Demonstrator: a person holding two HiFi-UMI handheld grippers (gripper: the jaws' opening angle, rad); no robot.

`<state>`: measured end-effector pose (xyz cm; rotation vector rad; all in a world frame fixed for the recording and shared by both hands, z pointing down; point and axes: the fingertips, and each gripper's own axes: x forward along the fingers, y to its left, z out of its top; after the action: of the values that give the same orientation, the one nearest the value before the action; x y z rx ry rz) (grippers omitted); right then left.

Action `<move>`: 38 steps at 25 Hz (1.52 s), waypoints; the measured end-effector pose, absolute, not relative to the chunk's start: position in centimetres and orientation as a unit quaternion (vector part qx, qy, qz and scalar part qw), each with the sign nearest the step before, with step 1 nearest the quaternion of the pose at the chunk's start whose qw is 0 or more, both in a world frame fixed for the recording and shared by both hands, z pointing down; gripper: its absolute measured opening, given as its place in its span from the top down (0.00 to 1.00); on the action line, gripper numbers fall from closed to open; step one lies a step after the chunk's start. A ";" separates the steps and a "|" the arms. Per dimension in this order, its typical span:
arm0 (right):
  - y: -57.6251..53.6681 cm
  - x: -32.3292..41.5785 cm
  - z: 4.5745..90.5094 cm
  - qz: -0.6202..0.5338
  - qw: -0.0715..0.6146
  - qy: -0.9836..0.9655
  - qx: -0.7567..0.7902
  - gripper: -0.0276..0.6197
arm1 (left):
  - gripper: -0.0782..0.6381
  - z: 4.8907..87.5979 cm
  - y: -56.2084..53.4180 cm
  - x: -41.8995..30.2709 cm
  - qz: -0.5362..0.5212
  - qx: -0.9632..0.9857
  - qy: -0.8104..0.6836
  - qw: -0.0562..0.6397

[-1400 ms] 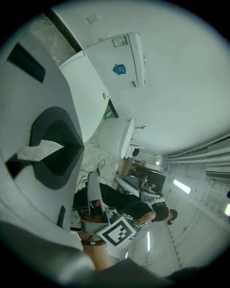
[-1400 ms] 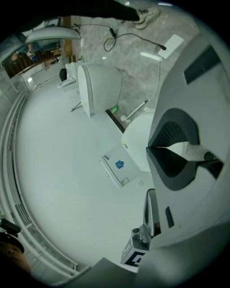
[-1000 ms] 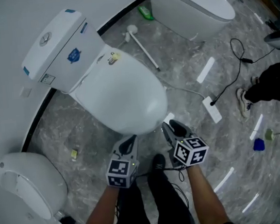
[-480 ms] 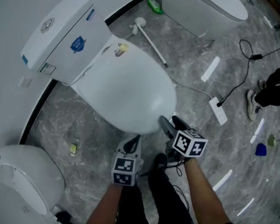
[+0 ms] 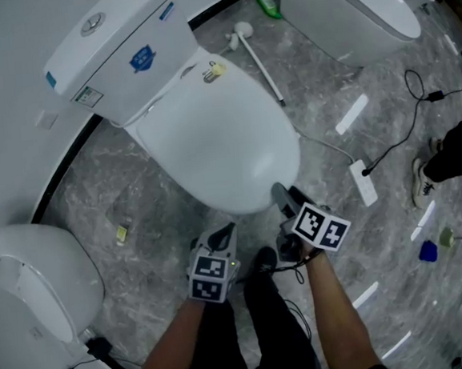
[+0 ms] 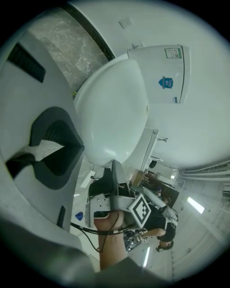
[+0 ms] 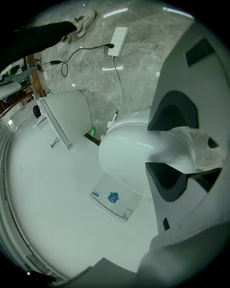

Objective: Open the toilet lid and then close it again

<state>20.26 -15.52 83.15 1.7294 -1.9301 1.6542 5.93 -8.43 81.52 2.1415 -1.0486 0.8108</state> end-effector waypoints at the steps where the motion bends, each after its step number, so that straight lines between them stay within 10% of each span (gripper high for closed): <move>1: -15.4 20.1 83.1 0.539 0.039 -0.628 0.560 0.61 | 0.88 81.7 -8.2 6.0 0.308 0.809 -0.395 0.309; 38: -16.2 18.8 68.9 0.500 0.016 -0.699 0.511 0.69 | 0.88 75.6 -11.2 7.2 0.201 0.788 -0.453 0.366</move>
<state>18.79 -16.20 68.92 1.5888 -2.1754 1.5551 7.21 -11.20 75.62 2.0246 -1.1632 0.5178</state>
